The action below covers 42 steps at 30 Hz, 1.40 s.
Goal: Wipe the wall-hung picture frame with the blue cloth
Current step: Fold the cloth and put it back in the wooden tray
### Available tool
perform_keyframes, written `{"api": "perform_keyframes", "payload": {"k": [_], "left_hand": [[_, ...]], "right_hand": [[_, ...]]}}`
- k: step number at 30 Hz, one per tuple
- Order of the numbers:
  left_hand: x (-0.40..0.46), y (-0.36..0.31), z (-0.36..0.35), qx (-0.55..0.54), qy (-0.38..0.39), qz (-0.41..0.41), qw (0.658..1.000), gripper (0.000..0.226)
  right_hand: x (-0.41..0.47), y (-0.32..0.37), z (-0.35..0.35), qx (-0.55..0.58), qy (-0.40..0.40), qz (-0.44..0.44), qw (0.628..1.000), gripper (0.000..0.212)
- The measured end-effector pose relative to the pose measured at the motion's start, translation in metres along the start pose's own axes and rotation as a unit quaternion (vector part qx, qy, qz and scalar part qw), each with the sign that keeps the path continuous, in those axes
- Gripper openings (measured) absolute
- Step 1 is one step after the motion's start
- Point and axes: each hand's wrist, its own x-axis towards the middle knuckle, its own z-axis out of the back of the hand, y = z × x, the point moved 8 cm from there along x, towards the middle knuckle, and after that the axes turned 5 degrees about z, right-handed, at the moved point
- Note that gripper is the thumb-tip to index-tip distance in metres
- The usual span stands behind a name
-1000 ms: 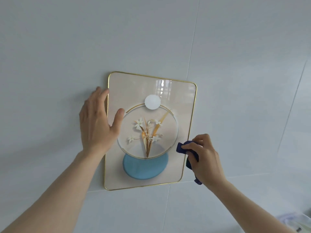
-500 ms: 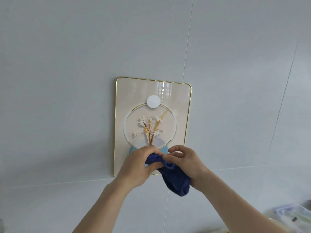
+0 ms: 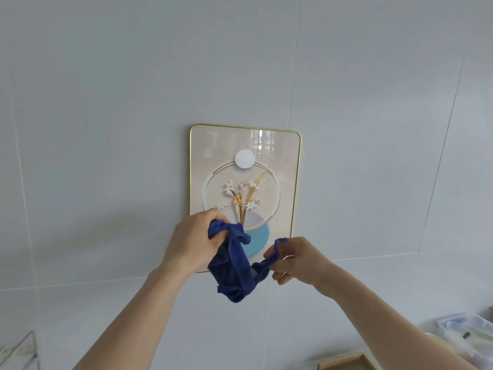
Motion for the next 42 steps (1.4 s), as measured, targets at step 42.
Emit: {"api": "perform_keyframes", "payload": {"k": [42], "left_hand": [[-0.03,-0.068,-0.162,0.027,0.187,0.031,0.981,0.006]], "right_hand": [[-0.03,-0.072,0.117,-0.248,-0.022,0.048,0.967,0.014]]}}
